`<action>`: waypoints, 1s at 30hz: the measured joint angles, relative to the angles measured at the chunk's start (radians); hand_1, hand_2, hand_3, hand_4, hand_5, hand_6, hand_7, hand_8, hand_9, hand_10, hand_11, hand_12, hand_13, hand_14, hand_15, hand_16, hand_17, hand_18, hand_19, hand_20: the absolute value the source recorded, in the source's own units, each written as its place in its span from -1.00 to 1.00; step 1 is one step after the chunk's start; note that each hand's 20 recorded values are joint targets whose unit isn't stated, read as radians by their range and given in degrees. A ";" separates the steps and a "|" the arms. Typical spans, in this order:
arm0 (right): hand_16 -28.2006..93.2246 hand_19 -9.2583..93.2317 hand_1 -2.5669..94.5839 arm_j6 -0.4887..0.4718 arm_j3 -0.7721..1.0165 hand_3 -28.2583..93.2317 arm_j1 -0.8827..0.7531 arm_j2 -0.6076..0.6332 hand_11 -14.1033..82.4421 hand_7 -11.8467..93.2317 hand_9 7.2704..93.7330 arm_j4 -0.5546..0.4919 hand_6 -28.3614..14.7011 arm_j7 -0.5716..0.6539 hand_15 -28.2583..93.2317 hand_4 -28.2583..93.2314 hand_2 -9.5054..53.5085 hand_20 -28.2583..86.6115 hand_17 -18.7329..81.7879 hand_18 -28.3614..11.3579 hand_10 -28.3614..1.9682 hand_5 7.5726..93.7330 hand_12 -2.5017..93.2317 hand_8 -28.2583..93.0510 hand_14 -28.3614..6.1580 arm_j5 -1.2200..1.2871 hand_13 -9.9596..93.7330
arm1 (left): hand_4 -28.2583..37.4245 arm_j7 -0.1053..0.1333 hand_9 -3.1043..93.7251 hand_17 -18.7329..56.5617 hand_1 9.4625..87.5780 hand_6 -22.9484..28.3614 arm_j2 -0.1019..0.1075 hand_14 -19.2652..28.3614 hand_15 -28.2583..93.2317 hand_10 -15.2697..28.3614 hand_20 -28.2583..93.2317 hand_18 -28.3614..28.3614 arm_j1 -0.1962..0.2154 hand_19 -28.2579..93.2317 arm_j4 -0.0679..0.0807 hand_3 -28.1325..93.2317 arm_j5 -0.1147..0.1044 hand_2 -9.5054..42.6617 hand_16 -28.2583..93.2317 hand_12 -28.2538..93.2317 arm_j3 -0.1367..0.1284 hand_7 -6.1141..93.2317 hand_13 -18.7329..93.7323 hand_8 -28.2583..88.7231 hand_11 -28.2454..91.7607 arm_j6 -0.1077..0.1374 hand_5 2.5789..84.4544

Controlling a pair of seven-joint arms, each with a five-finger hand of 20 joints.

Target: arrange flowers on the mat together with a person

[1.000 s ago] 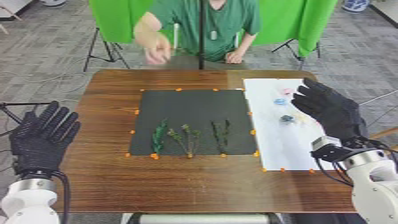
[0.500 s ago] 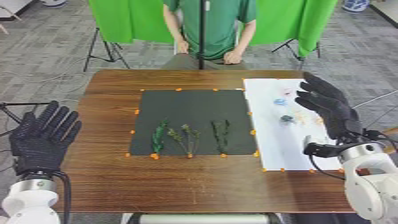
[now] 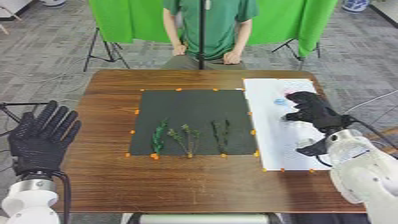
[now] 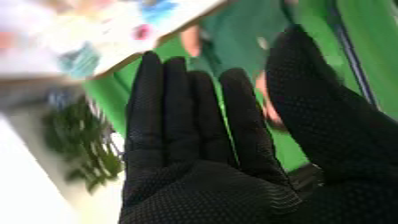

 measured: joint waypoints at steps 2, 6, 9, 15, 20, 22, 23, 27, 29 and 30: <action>-0.29 0.15 0.03 -0.004 -0.053 0.77 0.032 0.017 -0.41 -0.34 -0.12 0.020 0.27 0.043 -0.05 -1.00 -1.00 -0.25 -0.07 0.03 0.18 -0.16 -0.63 -0.77 0.24 -0.104 -0.01 | -1.00 0.000 -0.19 -0.68 -0.62 0.22 0.000 0.45 -0.01 0.38 -0.31 0.55 0.000 0.08 0.000 0.71 -0.002 -0.10 -0.64 -0.38 -0.001 -0.62 -0.18 -0.67 -0.20 0.000 0.02; -0.26 0.19 0.08 -0.008 -0.157 0.74 0.096 0.056 -0.39 -0.33 -0.07 0.073 0.30 0.058 -0.01 -1.00 -1.00 -0.21 -0.04 0.03 0.17 -0.12 -0.62 -0.78 0.23 -0.265 0.03 | -1.00 0.000 -0.18 -0.68 -0.62 0.22 0.000 0.45 0.00 0.39 -0.30 0.55 0.000 0.08 0.000 0.71 -0.009 -0.10 -0.64 -0.38 -0.002 -0.61 -0.18 -0.67 -0.20 0.000 0.02; -0.25 0.21 0.11 -0.019 -0.233 0.71 0.149 0.081 -0.37 -0.32 -0.03 0.111 0.32 0.059 0.02 -1.00 -1.00 -0.19 -0.03 0.02 0.16 -0.08 -0.61 -0.79 0.22 -0.371 0.05 | -1.00 0.000 -0.18 -0.68 -0.62 0.22 0.000 0.46 0.01 0.39 -0.30 0.55 0.000 0.08 0.000 0.71 -0.011 -0.10 -0.64 -0.38 -0.002 -0.61 -0.18 -0.67 -0.20 0.000 0.02; -0.22 0.19 0.19 -0.033 -0.367 0.67 0.264 0.099 -0.33 -0.30 0.09 0.164 0.33 0.071 0.09 -1.00 -1.00 -0.15 0.09 0.13 0.16 0.01 -0.60 -0.79 0.27 -0.402 0.15 | -1.00 -0.001 -0.17 -0.68 -0.62 0.23 0.000 0.46 0.01 0.40 -0.30 0.55 0.000 0.08 0.001 0.71 -0.011 -0.09 -0.64 -0.37 -0.001 -0.61 -0.18 -0.67 -0.19 0.000 0.02; -0.11 0.19 0.26 -0.058 -0.444 0.59 0.332 0.098 -0.27 -0.26 0.17 0.185 0.35 0.100 0.11 -1.00 -1.00 0.04 0.15 0.14 0.18 0.10 -0.56 -0.79 0.32 -0.384 0.23 | -1.00 -0.001 -0.17 -0.68 -0.62 0.23 0.001 0.46 0.02 0.40 -0.30 0.55 -0.001 0.08 0.001 0.71 -0.011 -0.09 -0.64 -0.37 0.000 -0.61 -0.18 -0.68 -0.19 0.000 0.02; 0.05 0.21 0.35 -0.068 -0.456 0.49 0.342 0.096 -0.25 -0.26 0.19 0.186 0.35 0.116 0.06 -1.00 -1.00 0.12 0.16 0.11 0.18 0.11 -0.54 -0.79 0.40 -0.378 0.27 | -1.00 -0.001 -0.17 -0.68 -0.62 0.23 0.001 0.46 0.02 0.40 -0.30 0.55 -0.002 0.08 0.002 0.71 -0.011 -0.09 -0.64 -0.37 0.000 -0.61 -0.18 -0.68 -0.20 0.000 0.02; 0.07 0.21 0.37 -0.073 -0.459 0.47 0.345 0.094 -0.24 -0.26 0.20 0.187 0.35 0.124 0.05 -1.00 -1.00 0.14 0.17 0.10 0.19 0.12 -0.54 -0.79 0.41 -0.376 0.28 | -1.00 -0.002 -0.17 -0.68 -0.62 0.23 0.001 0.47 0.02 0.40 -0.30 0.55 -0.002 0.08 0.002 0.71 -0.011 -0.09 -0.64 -0.37 0.000 -0.61 -0.18 -0.68 -0.20 0.000 0.02; 0.13 0.22 0.37 -0.099 -0.469 0.55 0.349 0.088 -0.22 -0.25 0.19 0.194 0.34 0.135 0.04 -1.00 -1.00 0.15 0.16 0.09 0.19 0.11 -0.52 -0.79 0.46 -0.369 0.28 | -1.00 -0.003 -0.17 -0.68 -0.62 0.23 0.000 0.48 0.03 0.40 -0.30 0.55 -0.002 0.08 0.002 0.71 -0.012 -0.08 -0.64 -0.37 0.000 -0.61 -0.18 -0.68 -0.19 0.001 0.03; 0.19 0.45 0.42 -0.121 -0.472 0.53 0.349 0.084 -0.17 -0.23 0.20 0.200 0.34 0.135 0.03 -1.00 -1.00 0.02 0.11 0.11 0.21 0.11 -0.49 -0.79 0.50 -0.367 0.30 | -1.00 -0.003 -0.16 -0.68 -0.62 0.23 0.000 0.48 0.03 0.41 -0.30 0.55 -0.002 0.08 0.002 0.71 -0.012 -0.08 -0.64 -0.37 0.000 -0.61 -0.18 -0.68 -0.19 0.001 0.03; 0.21 0.57 0.43 -0.130 -0.475 0.54 0.350 0.081 -0.17 -0.23 0.21 0.204 0.35 0.135 0.03 -1.00 -1.00 -0.08 0.08 0.12 0.22 0.11 -0.46 -0.79 0.52 -0.366 0.31 | -1.00 -0.004 -0.16 -0.68 -0.62 0.23 0.000 0.48 0.03 0.41 -0.30 0.55 -0.002 0.08 0.002 0.71 -0.012 -0.08 -0.64 -0.37 0.001 -0.61 -0.18 -0.68 -0.19 0.001 0.03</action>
